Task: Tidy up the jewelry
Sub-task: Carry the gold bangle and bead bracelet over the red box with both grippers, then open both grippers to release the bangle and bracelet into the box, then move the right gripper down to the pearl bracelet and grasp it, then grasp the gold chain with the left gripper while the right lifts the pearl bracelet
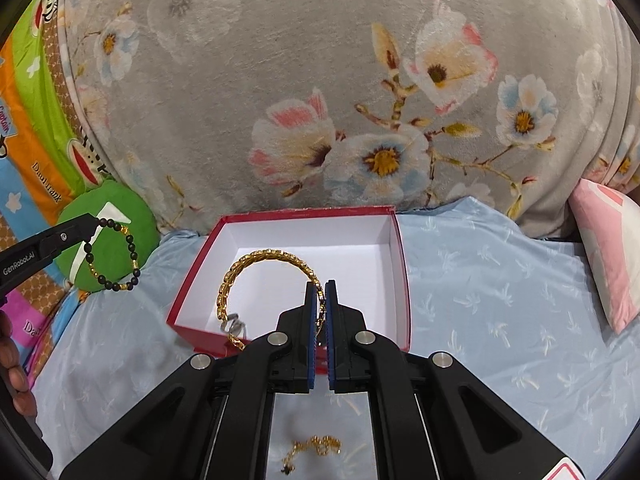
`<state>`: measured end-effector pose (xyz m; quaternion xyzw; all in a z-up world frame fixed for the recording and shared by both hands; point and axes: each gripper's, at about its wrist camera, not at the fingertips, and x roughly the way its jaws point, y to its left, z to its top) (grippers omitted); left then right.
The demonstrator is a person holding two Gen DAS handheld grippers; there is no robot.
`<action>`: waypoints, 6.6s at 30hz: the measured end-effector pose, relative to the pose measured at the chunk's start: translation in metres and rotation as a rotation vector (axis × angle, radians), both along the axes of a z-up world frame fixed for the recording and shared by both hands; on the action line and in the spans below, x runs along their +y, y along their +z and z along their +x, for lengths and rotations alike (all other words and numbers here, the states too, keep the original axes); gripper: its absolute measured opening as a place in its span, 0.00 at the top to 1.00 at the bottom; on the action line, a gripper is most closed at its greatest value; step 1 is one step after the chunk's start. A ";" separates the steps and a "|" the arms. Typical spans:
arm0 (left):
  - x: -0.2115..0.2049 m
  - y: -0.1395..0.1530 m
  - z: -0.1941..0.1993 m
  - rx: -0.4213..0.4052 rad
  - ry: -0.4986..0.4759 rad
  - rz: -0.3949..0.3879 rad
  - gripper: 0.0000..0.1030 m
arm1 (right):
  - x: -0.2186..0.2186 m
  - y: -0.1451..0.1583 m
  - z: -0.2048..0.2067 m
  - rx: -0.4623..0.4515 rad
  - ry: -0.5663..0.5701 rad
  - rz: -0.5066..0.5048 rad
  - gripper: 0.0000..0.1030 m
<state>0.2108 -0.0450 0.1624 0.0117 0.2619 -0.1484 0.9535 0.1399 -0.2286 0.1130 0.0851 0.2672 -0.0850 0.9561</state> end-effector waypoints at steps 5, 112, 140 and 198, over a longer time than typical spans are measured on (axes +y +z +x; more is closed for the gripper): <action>-0.014 -0.005 0.023 0.008 -0.006 0.007 0.93 | -0.007 0.000 0.024 0.002 -0.009 -0.001 0.97; 0.055 -0.197 -0.083 0.481 0.116 0.030 0.40 | -0.022 -0.181 -0.116 0.422 -0.100 0.030 0.54; 0.047 -0.217 -0.078 0.538 0.093 0.059 0.39 | -0.024 -0.199 -0.089 0.460 -0.088 0.033 0.85; -0.067 -0.207 -0.058 0.544 -0.180 0.041 0.98 | -0.054 -0.135 -0.132 0.304 -0.116 0.117 0.95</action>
